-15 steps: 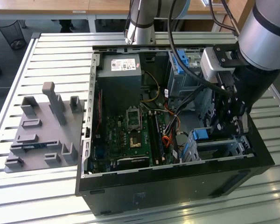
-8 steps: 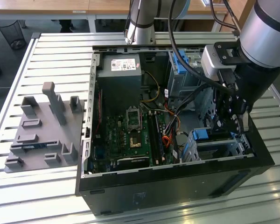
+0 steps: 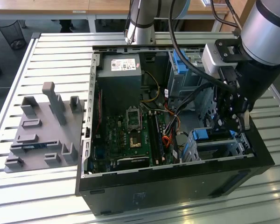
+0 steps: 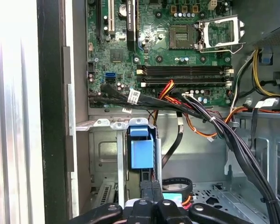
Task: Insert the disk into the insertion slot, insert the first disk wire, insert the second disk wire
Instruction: 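Insert the second disk wire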
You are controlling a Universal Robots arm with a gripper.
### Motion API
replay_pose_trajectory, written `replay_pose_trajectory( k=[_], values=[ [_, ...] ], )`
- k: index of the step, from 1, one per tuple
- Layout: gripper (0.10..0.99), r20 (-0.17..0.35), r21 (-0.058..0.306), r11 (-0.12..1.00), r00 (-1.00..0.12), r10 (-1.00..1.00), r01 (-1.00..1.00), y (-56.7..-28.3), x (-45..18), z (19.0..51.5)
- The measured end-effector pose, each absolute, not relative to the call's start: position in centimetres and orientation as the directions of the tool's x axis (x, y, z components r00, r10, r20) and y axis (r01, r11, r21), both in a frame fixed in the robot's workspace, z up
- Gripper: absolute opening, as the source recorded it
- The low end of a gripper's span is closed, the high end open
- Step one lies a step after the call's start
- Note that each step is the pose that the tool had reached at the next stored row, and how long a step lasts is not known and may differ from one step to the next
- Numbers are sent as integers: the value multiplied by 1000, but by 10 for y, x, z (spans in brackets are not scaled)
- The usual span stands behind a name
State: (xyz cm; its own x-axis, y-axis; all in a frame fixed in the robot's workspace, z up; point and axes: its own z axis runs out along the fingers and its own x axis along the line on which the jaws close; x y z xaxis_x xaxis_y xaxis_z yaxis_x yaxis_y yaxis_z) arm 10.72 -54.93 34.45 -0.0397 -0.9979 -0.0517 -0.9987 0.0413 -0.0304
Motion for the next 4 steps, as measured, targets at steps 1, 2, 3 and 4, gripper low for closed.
replay_pose_trajectory(
  k=[1,2,3,4],
  values=[
    [106,-52,-30,41,-40,-998,-999,-549,107,345],
    [106,-52,-30,41,-40,-998,-999,-549,107,345],
    [106,-52,-30,41,-40,-998,-999,-549,107,345],
    [106,-52,-30,41,-40,-998,-999,-549,107,345]
  ],
)
